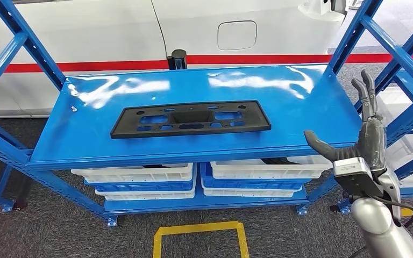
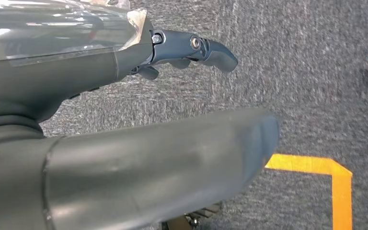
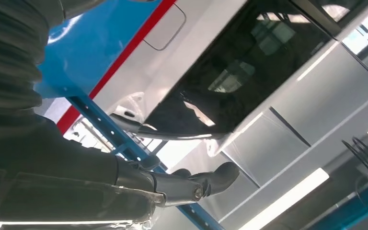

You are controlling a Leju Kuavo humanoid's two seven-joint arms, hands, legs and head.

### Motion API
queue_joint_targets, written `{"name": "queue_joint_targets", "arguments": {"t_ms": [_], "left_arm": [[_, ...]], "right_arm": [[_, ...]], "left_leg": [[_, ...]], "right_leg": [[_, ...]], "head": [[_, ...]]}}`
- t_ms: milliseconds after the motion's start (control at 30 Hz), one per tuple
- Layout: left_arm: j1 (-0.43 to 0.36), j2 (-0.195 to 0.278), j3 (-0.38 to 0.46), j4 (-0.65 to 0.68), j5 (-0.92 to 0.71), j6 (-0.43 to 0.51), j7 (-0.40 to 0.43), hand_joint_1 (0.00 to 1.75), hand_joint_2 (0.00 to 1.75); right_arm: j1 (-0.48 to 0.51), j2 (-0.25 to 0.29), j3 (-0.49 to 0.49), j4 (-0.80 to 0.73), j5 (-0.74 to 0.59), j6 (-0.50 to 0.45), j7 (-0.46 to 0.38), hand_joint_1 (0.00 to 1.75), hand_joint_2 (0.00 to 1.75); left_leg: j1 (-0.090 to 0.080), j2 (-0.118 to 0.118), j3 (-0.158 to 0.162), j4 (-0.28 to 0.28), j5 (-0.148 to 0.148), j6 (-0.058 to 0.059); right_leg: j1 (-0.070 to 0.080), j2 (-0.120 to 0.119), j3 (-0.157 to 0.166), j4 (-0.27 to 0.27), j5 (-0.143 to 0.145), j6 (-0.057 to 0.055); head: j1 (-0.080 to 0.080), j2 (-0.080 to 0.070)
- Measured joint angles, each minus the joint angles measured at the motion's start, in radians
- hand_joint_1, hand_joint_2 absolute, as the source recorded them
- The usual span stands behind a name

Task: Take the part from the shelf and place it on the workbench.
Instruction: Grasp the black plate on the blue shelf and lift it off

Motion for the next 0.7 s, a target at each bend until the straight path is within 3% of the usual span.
{"name": "queue_joint_targets", "arguments": {"t_ms": [67, 233, 433, 700], "left_arm": [[-0.002, 0.0, 0.0, 0.0, -0.002, -0.001, 0.001, 0.0, 0.0], [-0.004, 0.0, -0.001, 0.0, -0.004, -0.003, 0.005, 0.0, 0.0], [-0.015, -0.003, -0.015, 0.0, -0.019, -0.003, 0.026, 0.0, 0.0], [-0.032, -0.012, -0.043, -0.001, -0.036, -0.003, 0.05, 0.0, 0.0]], "right_arm": [[-0.023, 0.005, 0.014, 0.025, 0.027, 0.031, 0.023, 0.0, 1.75], [-0.064, 0.016, 0.054, 0.093, 0.078, 0.093, 0.068, 0.0, 1.75], [-0.099, 0.037, 0.115, 0.196, 0.173, 0.189, 0.136, 0.0, 1.75], [-0.106, 0.097, 0.185, 0.285, 0.284, 0.258, 0.192, 0.0, 1.75]], "left_leg": [[0.0, 0.002, 0.003, -0.005, 0.001, 0.005], [0.0, 0.003, 0.006, -0.012, 0.002, 0.003], [0.002, 0.003, 0.006, -0.014, 0.005, -0.019], [-0.002, 0.003, 0.006, -0.013, 0.007, -0.022]], "right_leg": [[0.002, 0.002, 0.0, 0.0, -0.001, -0.002], [0.004, 0.002, 0.0, 0.0, -0.004, -0.006], [0.007, 0.001, 0.001, 0.001, -0.004, -0.008], [0.004, 0.0, 0.003, 0.0, -0.002, -0.011]], "head": [[0.0, 0.0], [0.0, 0.0], [0.0, 0.0], [0.0, 0.0]]}}
